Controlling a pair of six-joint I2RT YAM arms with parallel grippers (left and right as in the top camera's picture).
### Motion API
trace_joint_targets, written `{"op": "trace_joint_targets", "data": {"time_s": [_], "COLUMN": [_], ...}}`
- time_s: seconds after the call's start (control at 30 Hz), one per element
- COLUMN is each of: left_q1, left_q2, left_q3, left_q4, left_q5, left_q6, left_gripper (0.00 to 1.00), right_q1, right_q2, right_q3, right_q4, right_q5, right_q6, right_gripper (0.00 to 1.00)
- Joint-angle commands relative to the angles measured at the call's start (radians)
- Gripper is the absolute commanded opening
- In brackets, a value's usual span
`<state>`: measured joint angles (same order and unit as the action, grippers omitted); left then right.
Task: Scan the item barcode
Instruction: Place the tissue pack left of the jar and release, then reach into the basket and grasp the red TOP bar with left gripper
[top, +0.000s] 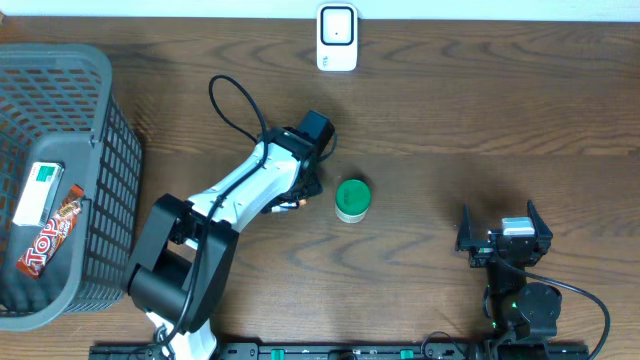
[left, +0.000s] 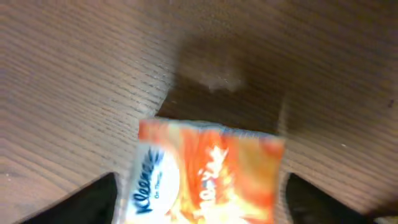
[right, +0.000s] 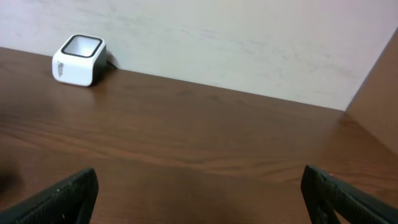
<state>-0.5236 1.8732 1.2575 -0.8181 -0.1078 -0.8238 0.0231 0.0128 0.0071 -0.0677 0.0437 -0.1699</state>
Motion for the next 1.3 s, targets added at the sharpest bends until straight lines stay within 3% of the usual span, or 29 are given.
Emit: {"op": "trace_joint_targets", "data": {"time_s": [0.0,0.2,0.33,0.47,0.63,0.77,0.87,0.97,1.27], "left_q1": [0.006,0.051,0.154,0.411,0.797,1.057,1.17,1.22,1.232], "left_q2": [-0.101,-0.325,-0.489,-0.63,-0.679,-0.632,-0.568,-0.491,-0.301], "left_q3": [0.061,0.217,0.387,0.572,0.631,0.621,0.598,0.578,0.516], "left_q4": [-0.019,-0.127,-0.241,-0.341,-0.412,-0.518,-0.573,-0.604,-0.625], "left_q5": [-0.019,-0.021,-0.023,-0.142,-0.14,-0.125,-0.074,-0.029,-0.082], "left_q6": [0.089,0.219,0.284,0.293,0.287,0.183,0.078,0.005,-0.183], "left_gripper": [0.94,0.97,0.97,0.98,0.98,0.98,0.99,0.98,0.99], "right_q1": [0.014,0.014,0.014,0.014,0.014,0.014,0.014,0.014,0.014], "right_q2": [-0.002,-0.002,-0.002,-0.002,-0.002,-0.002,-0.002,-0.002,-0.002], "right_q3": [-0.002,-0.002,-0.002,-0.002,-0.002,-0.002,-0.002,-0.002,-0.002], "right_q4": [-0.003,-0.003,-0.003,-0.003,-0.003,-0.003,-0.003,-0.003,-0.003], "right_q5": [0.0,0.0,0.0,0.0,0.0,0.0,0.0,0.0,0.0], "right_q6": [-0.011,-0.011,-0.011,-0.011,-0.011,-0.011,-0.011,-0.011,-0.011], "right_gripper": [0.99,0.99,0.99,0.99,0.99,0.99,0.99,0.99,0.99]}}
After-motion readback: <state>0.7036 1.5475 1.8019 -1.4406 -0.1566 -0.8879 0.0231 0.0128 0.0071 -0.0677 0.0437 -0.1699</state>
